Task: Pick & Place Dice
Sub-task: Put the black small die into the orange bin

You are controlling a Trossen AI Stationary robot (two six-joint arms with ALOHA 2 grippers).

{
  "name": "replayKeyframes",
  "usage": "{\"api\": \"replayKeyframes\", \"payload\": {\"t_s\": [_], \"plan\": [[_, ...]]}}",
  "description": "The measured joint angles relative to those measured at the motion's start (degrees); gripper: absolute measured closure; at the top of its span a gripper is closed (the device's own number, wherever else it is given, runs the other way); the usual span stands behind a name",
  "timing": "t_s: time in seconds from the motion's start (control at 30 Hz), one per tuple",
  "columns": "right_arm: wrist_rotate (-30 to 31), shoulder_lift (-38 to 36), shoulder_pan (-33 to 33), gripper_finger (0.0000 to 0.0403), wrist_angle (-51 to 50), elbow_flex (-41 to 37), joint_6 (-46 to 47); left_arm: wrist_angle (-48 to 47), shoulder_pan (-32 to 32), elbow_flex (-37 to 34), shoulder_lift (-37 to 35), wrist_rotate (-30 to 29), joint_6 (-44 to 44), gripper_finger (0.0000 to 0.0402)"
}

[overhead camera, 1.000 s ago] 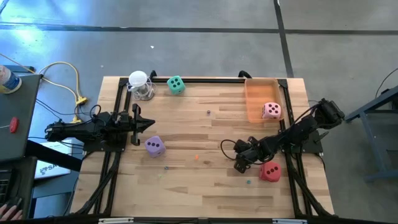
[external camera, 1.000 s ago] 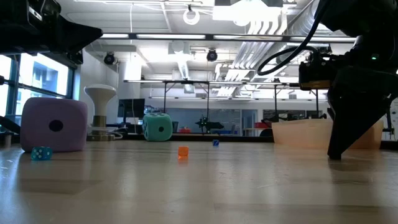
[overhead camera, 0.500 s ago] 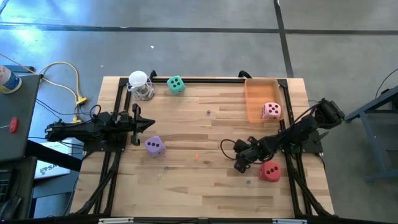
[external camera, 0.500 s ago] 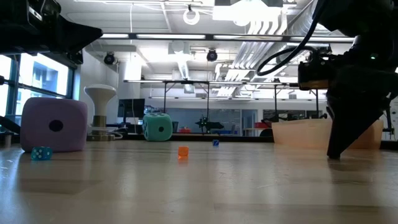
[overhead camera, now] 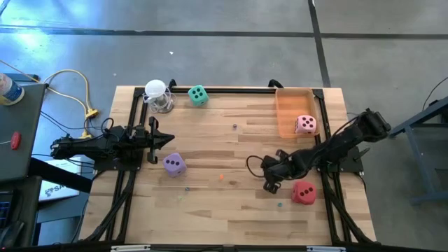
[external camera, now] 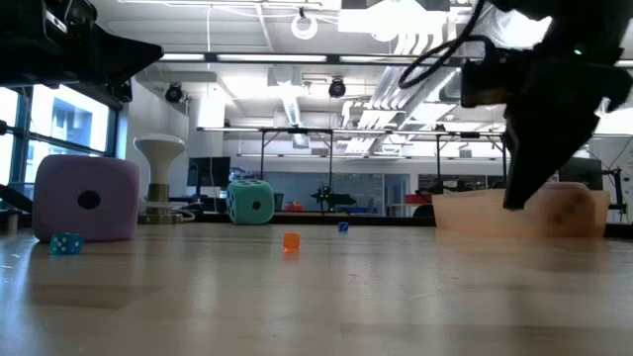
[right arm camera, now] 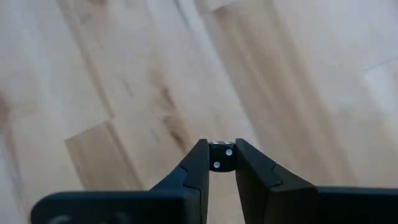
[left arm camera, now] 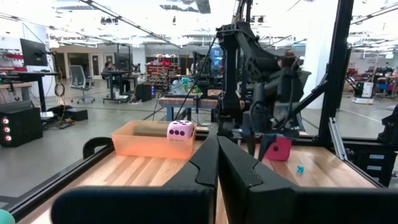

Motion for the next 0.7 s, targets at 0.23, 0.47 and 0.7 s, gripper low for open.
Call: {"api": "replayKeyframes", "payload": {"t_s": [0.23, 0.47, 0.7], "plan": [[4.95, -0.1, -5.02, 0.0357, -17.77, 8.03, -0.44, 0.0, 0.0, 0.0, 0.0, 0.0, 0.0, 0.0401], [12.0, -0.15, -9.11, 0.0359, -31.91, 15.24, 0.31, 0.0, 0.0, 0.0, 0.0, 0.0, -0.01, 0.0401], [17.11, -0.15, -18.69, 0.0358, -44.61, 16.55, 10.11, 0.0, 0.0, 0.0, 0.0, 0.0, 0.0, 0.0401]]}}
